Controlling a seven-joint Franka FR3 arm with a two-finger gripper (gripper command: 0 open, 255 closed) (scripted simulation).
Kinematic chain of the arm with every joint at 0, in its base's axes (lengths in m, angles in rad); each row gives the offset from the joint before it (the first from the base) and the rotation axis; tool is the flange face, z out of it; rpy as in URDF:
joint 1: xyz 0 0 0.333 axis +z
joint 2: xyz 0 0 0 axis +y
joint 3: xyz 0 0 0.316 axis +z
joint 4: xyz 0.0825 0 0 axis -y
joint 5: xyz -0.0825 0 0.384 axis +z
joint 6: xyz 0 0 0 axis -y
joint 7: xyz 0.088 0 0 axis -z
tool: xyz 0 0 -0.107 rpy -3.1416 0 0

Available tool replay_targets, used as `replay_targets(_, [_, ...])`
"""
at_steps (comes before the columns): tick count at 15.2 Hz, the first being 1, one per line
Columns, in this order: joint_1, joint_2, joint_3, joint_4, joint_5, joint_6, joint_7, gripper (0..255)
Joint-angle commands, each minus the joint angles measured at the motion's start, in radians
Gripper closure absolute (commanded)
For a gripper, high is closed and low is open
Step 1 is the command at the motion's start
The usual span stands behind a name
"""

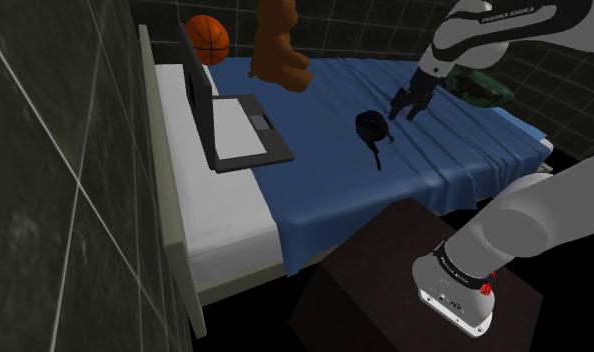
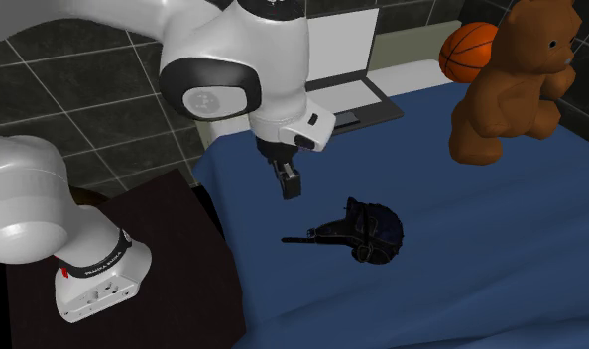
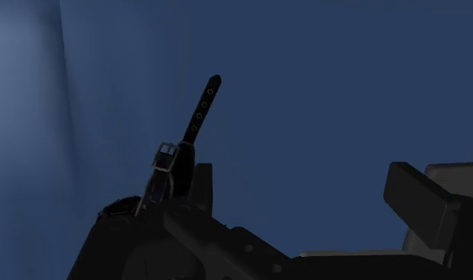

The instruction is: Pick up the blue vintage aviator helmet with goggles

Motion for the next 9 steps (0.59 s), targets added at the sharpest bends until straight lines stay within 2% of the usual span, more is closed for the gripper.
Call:
replay_targets(1, [0.004,0.068,-0.039,0.017,0.039,0.056,-0.038,0])
replay_targets(5, [0.016,0.224,-0.115,0.074,0.164,0.147,-0.145,0])
replay_targets(9, [0.009,0.399,-0.162,0.155,0.345,0.200,-0.283,0])
